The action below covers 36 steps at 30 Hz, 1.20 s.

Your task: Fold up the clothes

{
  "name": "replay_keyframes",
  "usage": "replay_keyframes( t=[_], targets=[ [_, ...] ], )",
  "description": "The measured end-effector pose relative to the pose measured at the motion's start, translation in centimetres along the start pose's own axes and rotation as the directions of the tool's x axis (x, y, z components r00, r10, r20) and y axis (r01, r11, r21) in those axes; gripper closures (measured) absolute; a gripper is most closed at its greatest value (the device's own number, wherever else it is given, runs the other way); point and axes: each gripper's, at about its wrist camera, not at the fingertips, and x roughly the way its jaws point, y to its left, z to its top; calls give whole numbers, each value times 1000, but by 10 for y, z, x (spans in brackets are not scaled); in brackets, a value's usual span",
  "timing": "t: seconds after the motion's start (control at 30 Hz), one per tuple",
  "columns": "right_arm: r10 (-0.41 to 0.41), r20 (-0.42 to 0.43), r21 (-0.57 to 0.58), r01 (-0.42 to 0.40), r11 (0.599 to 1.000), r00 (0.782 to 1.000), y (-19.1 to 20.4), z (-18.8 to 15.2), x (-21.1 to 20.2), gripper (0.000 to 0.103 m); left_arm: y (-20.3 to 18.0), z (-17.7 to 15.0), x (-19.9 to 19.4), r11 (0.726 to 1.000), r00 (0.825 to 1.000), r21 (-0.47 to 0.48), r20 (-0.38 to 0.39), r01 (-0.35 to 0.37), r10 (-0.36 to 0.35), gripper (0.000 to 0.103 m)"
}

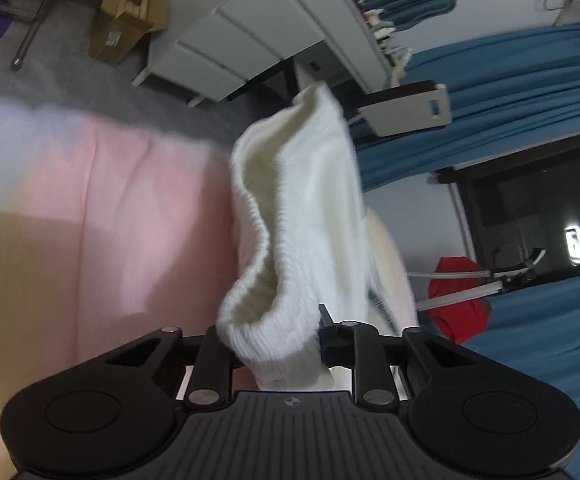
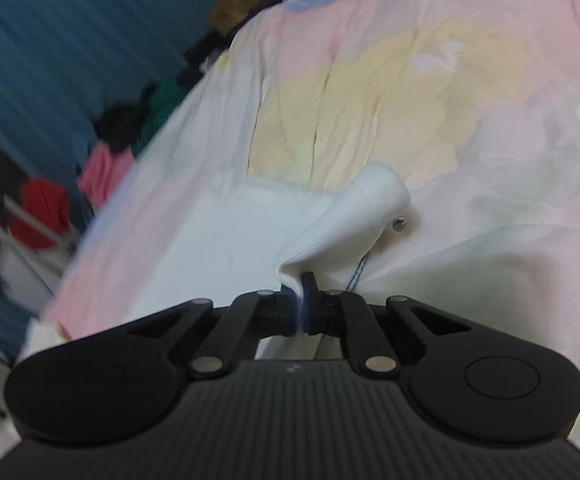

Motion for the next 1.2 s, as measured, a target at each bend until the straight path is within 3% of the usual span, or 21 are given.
replay_keyframes(
  t=[0.23, 0.3, 0.4, 0.57, 0.7, 0.77, 0.83, 0.87, 0.9, 0.97, 1.03, 1.07, 1.13, 1.2],
  targets=[
    [57, 101, 106, -67, 992, 993, -12, 16, -20, 98, -15, 73, -57, 997, 995, 65, -89, 50, -44, 84],
    [46, 136, 103, -61, 993, 990, -12, 19, -28, 98, -7, 86, -70, 996, 989, 83, -144, 33, -21, 84],
    [-29, 162, 76, 17, 997, 986, -13, 21, -37, 98, 12, 89, -76, 987, 978, 158, -195, -35, 66, 84],
    [-155, 55, 52, 152, 987, 986, -29, 17, -18, 97, 50, 78, -53, 941, 943, 287, -220, -181, 249, 83],
    [-204, -12, 44, 204, 978, 979, -37, 10, -2, 97, 61, 75, -50, 929, 942, 318, -207, -190, 263, 79],
    [-210, -16, 37, 211, 977, 978, -36, 9, -1, 95, 53, 72, -53, 909, 938, 367, -200, -195, 282, 77],
    [-215, -16, 21, 216, 976, 976, -33, 8, 0, 94, 46, 69, -56, 887, 934, 415, -193, -200, 301, 63],
    [-213, -15, 15, 213, 977, 977, -32, 9, -1, 93, 41, 66, -59, 871, 930, 446, -186, -206, 316, 48],
    [-205, -10, 8, 205, 979, 979, -29, 9, -3, 93, 36, 63, -64, 849, 928, 482, -170, -216, 333, 32],
    [-189, -1, -6, 189, 982, 982, -24, 10, -8, 82, 25, 57, -74, 798, 924, 555, -125, -236, 361, 18],
    [-171, 41, -33, 172, 985, 984, -14, 10, -17, 48, 15, 50, -86, 763, 933, 603, -84, -232, 350, 12],
    [-158, 63, -50, 161, 986, 986, -9, 11, -21, 40, 10, 47, -93, 752, 938, 619, -69, -226, 339, 8],
    [-132, 103, -112, 144, 983, 986, 6, 11, -30, 34, -1, 40, -106, 731, 949, 648, -39, -215, 314, 6],
    [-101, 141, -187, 126, 974, 985, 22, 9, -39, 34, -20, 28, -116, 686, 962, 697, 21, -210, 273, 4]
  ],
)
